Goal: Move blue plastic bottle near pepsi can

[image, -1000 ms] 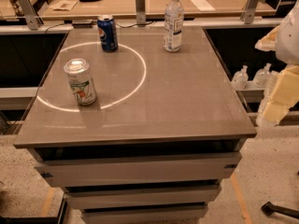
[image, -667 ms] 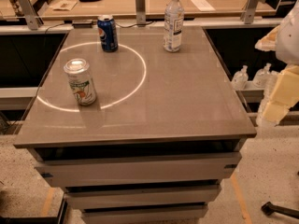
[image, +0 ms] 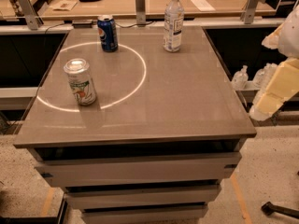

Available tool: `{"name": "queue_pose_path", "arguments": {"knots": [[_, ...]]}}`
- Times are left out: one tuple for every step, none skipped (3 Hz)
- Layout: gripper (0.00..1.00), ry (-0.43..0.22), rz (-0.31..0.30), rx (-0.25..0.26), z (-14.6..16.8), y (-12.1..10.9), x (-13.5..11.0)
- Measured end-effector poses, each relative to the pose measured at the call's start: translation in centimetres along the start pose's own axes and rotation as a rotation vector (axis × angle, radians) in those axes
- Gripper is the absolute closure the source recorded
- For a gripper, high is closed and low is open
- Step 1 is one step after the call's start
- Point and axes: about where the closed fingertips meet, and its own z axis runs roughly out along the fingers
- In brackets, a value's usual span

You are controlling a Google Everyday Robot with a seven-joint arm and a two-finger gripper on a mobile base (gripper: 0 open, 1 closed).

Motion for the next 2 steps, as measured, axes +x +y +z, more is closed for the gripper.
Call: {"name": "queue_pose_path", "arguments": {"knots": [[0.00, -0.097, 0.208, -0.012, 0.9, -0.7, 0.7], [0.00, -0.258, 0.355, -0.025, 2.4, 0.3, 1.5]]}}
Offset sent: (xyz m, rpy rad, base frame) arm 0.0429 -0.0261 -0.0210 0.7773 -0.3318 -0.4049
